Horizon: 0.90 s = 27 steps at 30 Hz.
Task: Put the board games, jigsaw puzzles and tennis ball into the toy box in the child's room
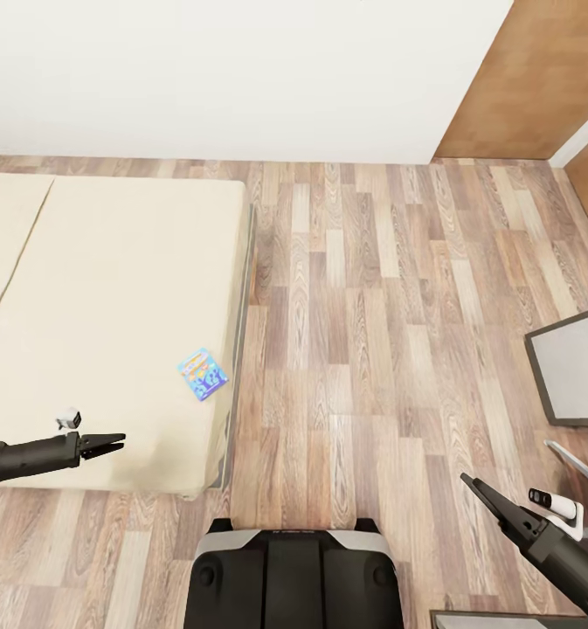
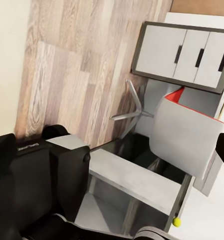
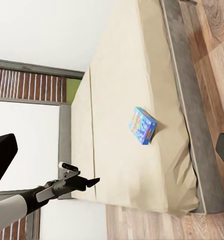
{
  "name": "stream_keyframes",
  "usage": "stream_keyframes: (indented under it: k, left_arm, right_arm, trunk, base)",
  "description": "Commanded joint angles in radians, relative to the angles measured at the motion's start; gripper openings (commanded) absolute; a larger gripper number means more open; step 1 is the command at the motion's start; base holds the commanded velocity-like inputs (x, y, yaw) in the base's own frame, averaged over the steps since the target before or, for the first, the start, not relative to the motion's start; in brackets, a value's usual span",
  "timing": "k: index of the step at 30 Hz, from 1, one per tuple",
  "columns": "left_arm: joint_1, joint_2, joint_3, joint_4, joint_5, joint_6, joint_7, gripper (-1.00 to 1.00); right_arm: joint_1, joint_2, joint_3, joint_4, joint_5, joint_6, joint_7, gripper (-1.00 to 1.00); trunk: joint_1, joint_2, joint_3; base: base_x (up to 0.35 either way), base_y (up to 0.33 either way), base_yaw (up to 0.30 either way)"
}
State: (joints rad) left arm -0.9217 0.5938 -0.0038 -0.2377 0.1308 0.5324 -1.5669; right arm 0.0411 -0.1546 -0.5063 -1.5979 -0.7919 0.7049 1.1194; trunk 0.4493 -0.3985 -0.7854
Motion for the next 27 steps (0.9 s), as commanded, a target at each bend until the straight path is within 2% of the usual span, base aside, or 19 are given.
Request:
stream_keyframes:
  k: [1,27]
  left_arm:
    - [0.000,0.000,-0.001,0.000,0.000,0.011,-0.004,1.00]
    - [0.000,-0.030,0.000,0.000,-0.002,0.009,-0.004,1.00]
  right_arm:
    - [0.000,0.000,0.000,-0.001,-0.006,0.007,-0.001,1.00]
    - [0.000,0.000,0.000,-0.001,-0.006,0.007,-0.001,1.00]
  trunk:
    - [0.001,-0.001,0.001]
    - [0.001,-0.001,0.043]
  base:
    - [0.000,0.000,0.000]
    - [0.000,0.000,0.000]
